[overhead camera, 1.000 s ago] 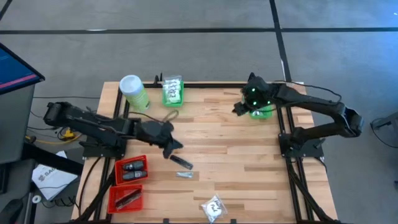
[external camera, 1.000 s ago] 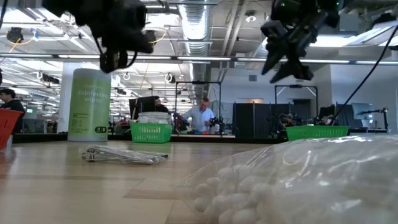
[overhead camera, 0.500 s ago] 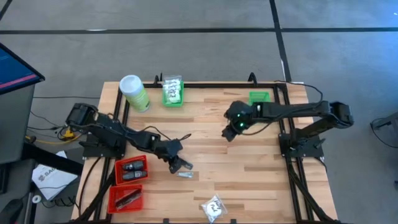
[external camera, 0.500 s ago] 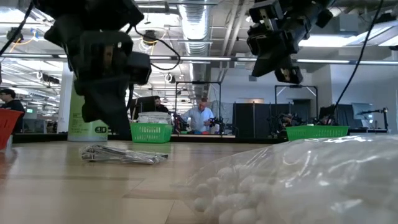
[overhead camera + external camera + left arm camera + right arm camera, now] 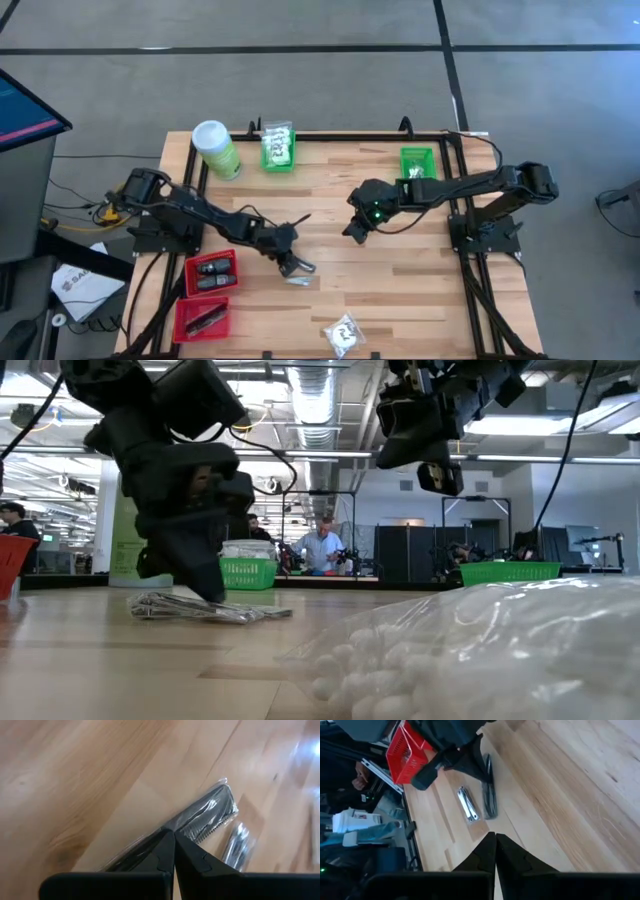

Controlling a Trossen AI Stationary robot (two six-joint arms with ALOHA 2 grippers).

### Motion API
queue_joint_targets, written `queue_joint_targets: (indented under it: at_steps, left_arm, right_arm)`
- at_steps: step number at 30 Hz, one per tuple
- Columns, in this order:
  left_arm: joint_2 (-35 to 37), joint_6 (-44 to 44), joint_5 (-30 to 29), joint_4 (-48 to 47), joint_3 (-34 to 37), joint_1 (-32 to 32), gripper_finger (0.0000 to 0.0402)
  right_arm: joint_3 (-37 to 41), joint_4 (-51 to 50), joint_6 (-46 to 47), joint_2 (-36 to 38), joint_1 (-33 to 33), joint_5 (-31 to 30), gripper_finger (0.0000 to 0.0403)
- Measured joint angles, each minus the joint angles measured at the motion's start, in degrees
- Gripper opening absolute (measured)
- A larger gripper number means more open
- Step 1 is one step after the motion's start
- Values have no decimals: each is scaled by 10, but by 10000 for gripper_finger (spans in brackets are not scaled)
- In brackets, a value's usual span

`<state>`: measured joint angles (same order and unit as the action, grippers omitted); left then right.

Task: Pick & Place Travel size toiletries
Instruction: Put the black comb into the bottom red basket

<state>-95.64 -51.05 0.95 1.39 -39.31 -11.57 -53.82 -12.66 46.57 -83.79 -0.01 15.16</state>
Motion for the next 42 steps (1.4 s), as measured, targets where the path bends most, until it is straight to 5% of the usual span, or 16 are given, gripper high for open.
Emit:
queue_joint_targets:
  at_steps: [7,20,27,42]
  left_arm:
    - [7,-33,-2,112,2,7,0]
    - [17,43,-12,-6,3,8,0]
    - [9,60,-21,1,2,20,0]
    - [12,33,-7,13,38,27,0]
  right_arm:
    - [0,0,-3,0,0,0,1]
    - [0,21,-63,0,42,-4,15]
    - [0,35,-89,-3,67,-60,59]
    - [-5,182,-144,-131,110,-63,170]
